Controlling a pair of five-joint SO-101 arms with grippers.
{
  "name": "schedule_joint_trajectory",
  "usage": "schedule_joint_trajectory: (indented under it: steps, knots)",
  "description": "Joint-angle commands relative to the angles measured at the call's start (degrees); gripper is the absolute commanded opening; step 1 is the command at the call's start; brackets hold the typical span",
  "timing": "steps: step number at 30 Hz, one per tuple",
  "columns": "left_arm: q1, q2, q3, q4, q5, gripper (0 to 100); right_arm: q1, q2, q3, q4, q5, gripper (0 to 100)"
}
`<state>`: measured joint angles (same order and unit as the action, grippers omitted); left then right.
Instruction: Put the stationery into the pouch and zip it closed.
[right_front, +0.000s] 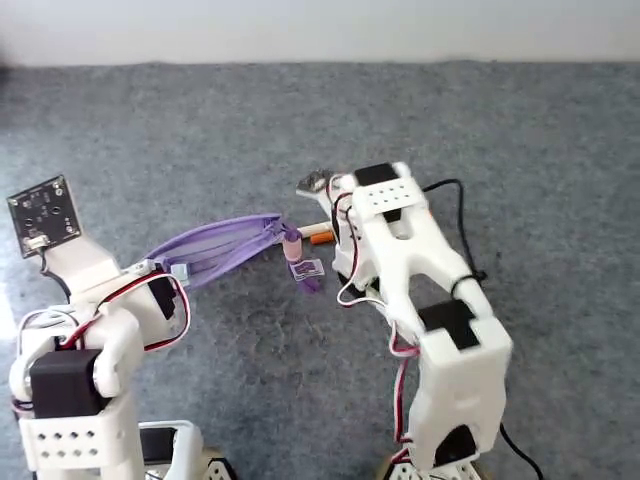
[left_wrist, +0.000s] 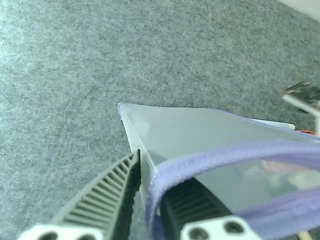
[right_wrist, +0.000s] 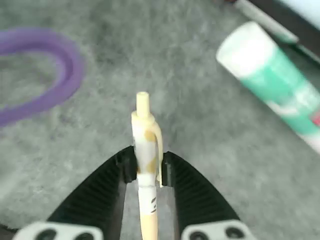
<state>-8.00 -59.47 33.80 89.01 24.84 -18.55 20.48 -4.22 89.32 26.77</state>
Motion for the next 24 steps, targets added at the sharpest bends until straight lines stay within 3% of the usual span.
schedule_joint_trajectory:
  steps: [1, 5, 15, 20, 24]
  knots:
    - [-0.1, 1.1, 0.0, -0.8, 0.7, 1, 1.4, -12.1, -1.1, 6.2, 0.0, 0.9]
    - [-0.1, 1.1, 0.0, -0.8, 0.7, 1, 1.9, -22.4, -1.1, 11.1, -0.6, 0.9]
    - [-0.1, 1.1, 0.0, -0.8, 0.7, 1, -1.2, -44.9, -1.2, 12.8, -21.3, 0.9]
    - [-0.1, 1.1, 0.0, -0.8, 0.7, 1, -8.9, -56.7, -1.2, 11.5, -27.8, 0.9]
    - [-0.1, 1.1, 0.0, -0.8, 0.7, 1, -18.4, -64.6, -1.0, 3.5, -33.2, 0.8]
